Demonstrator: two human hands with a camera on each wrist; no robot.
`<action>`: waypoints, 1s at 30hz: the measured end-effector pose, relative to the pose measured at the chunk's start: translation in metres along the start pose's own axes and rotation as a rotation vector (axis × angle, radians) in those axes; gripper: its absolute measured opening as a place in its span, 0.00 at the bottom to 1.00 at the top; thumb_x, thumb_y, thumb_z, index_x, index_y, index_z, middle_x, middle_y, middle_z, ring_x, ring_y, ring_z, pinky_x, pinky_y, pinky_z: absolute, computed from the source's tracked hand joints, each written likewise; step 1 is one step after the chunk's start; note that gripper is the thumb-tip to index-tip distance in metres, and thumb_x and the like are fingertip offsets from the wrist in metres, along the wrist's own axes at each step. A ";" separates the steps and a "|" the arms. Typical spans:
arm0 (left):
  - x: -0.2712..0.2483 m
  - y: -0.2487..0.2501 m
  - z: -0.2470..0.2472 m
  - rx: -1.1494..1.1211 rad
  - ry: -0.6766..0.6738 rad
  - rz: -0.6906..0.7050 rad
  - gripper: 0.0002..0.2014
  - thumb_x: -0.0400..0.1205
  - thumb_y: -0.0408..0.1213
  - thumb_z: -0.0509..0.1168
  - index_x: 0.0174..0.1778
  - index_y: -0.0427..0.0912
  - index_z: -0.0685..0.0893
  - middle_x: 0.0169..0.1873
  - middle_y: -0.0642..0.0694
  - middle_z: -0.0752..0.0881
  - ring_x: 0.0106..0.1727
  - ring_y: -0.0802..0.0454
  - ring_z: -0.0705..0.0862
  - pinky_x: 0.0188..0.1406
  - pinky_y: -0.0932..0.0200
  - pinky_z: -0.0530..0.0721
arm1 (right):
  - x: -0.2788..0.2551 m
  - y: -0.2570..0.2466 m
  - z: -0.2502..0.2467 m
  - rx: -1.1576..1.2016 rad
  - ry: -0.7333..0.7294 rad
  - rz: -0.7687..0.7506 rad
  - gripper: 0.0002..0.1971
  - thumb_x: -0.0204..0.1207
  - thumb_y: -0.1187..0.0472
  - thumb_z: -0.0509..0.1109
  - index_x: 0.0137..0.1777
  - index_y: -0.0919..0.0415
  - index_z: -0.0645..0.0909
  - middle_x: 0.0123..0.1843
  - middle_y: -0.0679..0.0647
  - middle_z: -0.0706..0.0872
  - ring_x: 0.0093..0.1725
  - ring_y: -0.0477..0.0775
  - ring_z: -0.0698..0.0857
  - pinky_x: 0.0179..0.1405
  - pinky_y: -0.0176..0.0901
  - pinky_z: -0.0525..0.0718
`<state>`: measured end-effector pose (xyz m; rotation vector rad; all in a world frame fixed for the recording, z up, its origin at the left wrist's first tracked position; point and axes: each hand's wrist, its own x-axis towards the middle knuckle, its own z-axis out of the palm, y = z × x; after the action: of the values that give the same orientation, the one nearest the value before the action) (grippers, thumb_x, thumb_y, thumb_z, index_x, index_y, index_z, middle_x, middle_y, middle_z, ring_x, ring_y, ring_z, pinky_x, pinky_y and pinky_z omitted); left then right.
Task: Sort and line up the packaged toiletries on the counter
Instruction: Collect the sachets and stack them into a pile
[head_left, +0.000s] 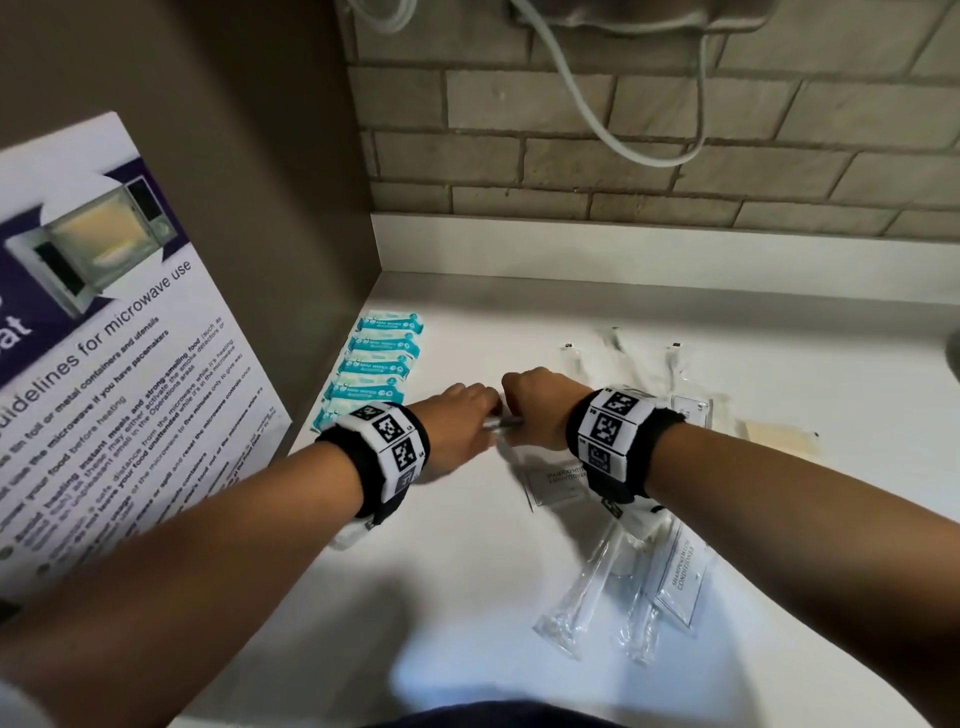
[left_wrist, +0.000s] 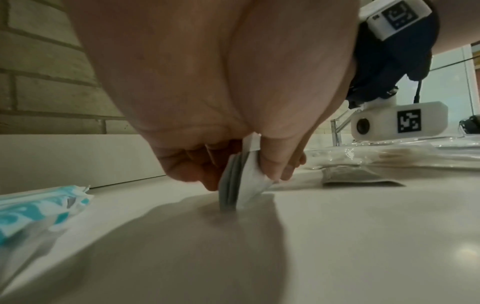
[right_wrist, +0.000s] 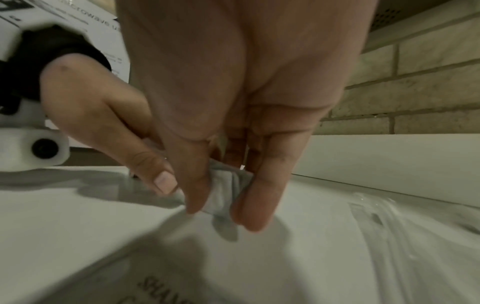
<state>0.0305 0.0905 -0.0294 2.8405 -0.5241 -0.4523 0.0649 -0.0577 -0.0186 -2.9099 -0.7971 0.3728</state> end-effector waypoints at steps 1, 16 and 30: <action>0.000 -0.002 0.002 0.064 -0.010 0.003 0.16 0.87 0.45 0.56 0.69 0.44 0.72 0.64 0.45 0.75 0.65 0.45 0.73 0.61 0.51 0.73 | 0.001 -0.001 0.002 -0.023 -0.020 -0.004 0.13 0.72 0.60 0.71 0.54 0.62 0.76 0.52 0.60 0.85 0.44 0.60 0.82 0.38 0.46 0.77; 0.020 0.012 0.002 0.042 -0.111 -0.190 0.21 0.84 0.26 0.55 0.74 0.38 0.67 0.68 0.41 0.67 0.60 0.41 0.82 0.63 0.47 0.81 | 0.009 -0.008 0.015 -0.043 -0.149 0.069 0.20 0.83 0.66 0.58 0.74 0.66 0.66 0.70 0.61 0.70 0.63 0.64 0.81 0.58 0.52 0.79; 0.011 -0.027 0.000 -0.290 0.072 -0.166 0.17 0.87 0.39 0.60 0.71 0.39 0.79 0.53 0.52 0.76 0.46 0.52 0.81 0.43 0.61 0.79 | 0.005 0.028 0.006 0.251 0.056 -0.001 0.08 0.72 0.65 0.72 0.51 0.61 0.85 0.48 0.55 0.89 0.43 0.53 0.81 0.51 0.49 0.84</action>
<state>0.0490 0.1108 -0.0391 2.6174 -0.1906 -0.4145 0.0815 -0.0793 -0.0299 -2.6741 -0.6895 0.3613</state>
